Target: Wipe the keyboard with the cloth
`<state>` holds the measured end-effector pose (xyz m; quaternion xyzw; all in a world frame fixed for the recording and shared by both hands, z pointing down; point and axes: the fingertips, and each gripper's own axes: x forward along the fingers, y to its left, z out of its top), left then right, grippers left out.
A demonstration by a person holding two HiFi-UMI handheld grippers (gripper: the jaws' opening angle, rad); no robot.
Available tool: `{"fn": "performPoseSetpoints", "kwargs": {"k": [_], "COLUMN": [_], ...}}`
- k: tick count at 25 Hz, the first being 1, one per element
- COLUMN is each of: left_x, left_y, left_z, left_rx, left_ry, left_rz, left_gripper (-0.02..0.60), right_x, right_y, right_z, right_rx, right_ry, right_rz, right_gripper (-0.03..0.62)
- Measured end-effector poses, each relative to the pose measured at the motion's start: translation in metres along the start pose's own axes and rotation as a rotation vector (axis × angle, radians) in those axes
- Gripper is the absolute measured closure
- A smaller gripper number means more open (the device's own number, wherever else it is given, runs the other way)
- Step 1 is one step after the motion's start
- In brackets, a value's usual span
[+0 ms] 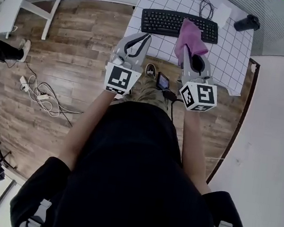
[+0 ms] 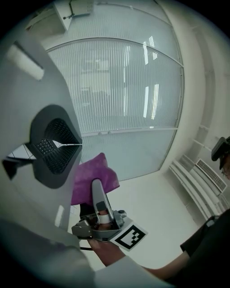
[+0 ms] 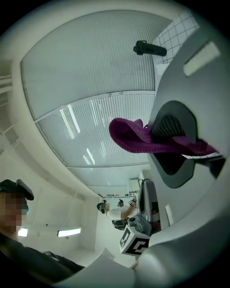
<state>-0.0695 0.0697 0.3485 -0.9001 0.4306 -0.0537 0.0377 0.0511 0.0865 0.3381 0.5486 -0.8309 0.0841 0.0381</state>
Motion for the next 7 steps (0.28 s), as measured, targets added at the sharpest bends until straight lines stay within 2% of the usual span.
{"fn": "performPoseSetpoints", "kwargs": {"k": [7], "left_x": [-0.044], "left_y": [-0.002], "left_z": [0.007], "left_rx": [0.004], "left_ry": [-0.037], "left_rz": [0.018], "left_gripper": [0.575], "right_x": [-0.032], "right_y": [0.034], "right_z": [-0.008], "right_rx": [-0.024], "right_ry": [0.002], "right_rz": [-0.025], "right_gripper": [0.541]}}
